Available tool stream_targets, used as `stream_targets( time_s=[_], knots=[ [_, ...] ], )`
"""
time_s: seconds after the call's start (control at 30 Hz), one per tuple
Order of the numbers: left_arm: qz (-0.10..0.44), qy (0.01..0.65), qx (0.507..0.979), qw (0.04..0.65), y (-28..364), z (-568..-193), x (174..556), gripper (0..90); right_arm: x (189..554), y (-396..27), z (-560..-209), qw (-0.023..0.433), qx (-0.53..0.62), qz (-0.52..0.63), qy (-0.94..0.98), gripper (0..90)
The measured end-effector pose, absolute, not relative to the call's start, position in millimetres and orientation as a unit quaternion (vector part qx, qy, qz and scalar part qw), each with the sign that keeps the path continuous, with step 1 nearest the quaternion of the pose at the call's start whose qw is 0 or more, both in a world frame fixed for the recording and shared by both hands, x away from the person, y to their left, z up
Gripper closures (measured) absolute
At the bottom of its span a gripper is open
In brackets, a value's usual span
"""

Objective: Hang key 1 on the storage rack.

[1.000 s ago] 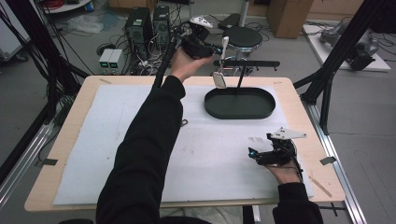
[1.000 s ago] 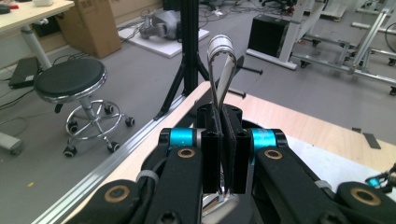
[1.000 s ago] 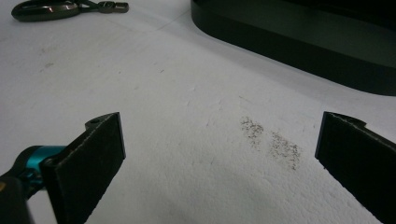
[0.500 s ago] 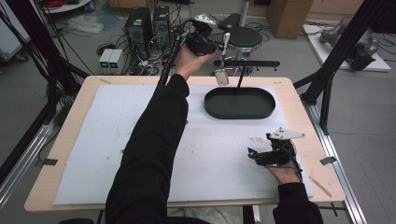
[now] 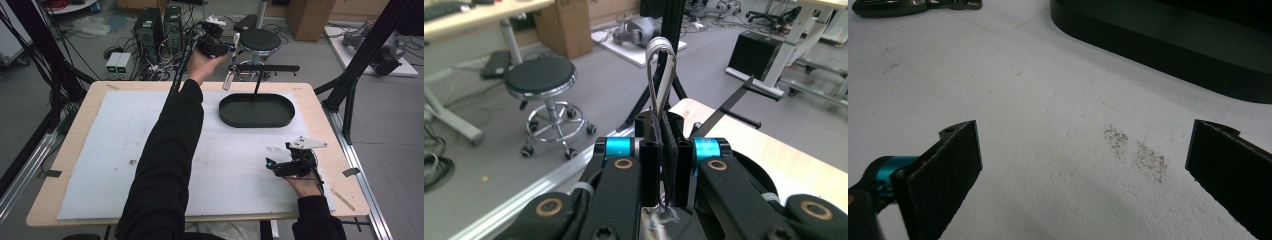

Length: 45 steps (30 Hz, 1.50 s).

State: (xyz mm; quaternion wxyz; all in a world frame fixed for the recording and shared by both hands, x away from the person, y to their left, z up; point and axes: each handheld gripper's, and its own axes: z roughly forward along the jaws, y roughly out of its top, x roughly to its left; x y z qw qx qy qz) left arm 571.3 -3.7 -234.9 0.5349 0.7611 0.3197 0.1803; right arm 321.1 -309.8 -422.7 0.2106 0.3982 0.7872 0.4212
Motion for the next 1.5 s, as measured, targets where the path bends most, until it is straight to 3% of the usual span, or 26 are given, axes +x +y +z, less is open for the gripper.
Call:
stream_targets(
  time_s=[0.13,0.27,0.37,0.47,0.5,0.6,1.13,1.5],
  knots=[
    [0.167,0.321,0.762,0.537,-0.2,-238.7,572.1,86.1,321.3,-310.2,-423.2,0.210,0.399,0.421,0.787,0.6],
    [0.084,0.330,0.756,0.560,7.8,-244.9,574.3,74.6,321.4,-310.3,-423.2,0.212,0.409,0.422,0.781,0.7],
    [0.062,0.326,0.765,0.552,11.8,-247.3,572.6,49.3,322.0,-310.6,-423.8,0.212,0.412,0.419,0.781,0.6],
    [0.078,0.308,0.778,0.542,13.3,-247.1,566.1,26.0,321.6,-310.2,-423.5,0.214,0.411,0.419,0.781,0.7],
    [0.080,0.304,0.783,0.537,13.3,-247.1,564.7,9.9,321.8,-310.5,-423.6,0.216,0.411,0.419,0.780,0.6],
    [0.084,0.292,0.800,0.517,14.4,-247.7,560.4,2.0,321.7,-310.7,-423.5,0.216,0.411,0.420,0.780,0.6],
    [0.089,0.301,0.798,0.515,75.6,-265.2,526.5,1.7,321.2,-309.9,-423.5,0.217,0.412,0.418,0.780,0.6],
    [0.096,0.299,0.809,0.496,94.1,-284.7,499.8,1.7,321.2,-308.2,-423.8,0.218,0.412,0.415,0.782,0.6]
  ],
)
